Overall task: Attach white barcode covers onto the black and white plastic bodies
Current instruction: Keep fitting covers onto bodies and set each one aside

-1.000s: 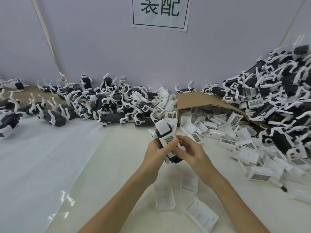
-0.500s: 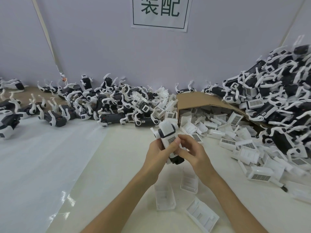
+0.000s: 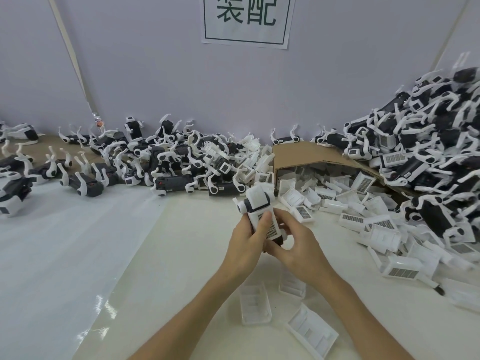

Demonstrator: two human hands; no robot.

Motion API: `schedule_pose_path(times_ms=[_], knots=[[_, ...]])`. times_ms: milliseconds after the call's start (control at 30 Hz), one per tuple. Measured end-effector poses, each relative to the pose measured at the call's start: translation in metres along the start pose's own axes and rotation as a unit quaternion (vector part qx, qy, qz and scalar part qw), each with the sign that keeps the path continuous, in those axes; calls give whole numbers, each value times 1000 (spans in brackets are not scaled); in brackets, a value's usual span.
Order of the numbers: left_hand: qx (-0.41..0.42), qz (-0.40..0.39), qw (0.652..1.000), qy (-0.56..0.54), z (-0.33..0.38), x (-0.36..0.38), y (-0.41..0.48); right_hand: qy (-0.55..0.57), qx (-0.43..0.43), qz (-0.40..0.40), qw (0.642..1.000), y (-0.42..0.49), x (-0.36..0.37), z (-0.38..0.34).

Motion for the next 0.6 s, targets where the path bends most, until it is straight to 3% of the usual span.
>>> schedule_pose_path(times_ms=[167,600], knots=[[-17,-23,1000,-2,6,1,2,11,-15,14,1000,0,2,-4],[-70,32,995,-67,-25,-1,6,-51,-52,23,997,2,-4,-11]])
Point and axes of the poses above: each hand's wrist, its own y-axis towards the middle knuckle, its own x-axis out of the palm, z = x × y, the point moved 8 cm from there along y, towards the middle knuckle, and after that the axes turned 1 degree about z, right-handed, at the moved point
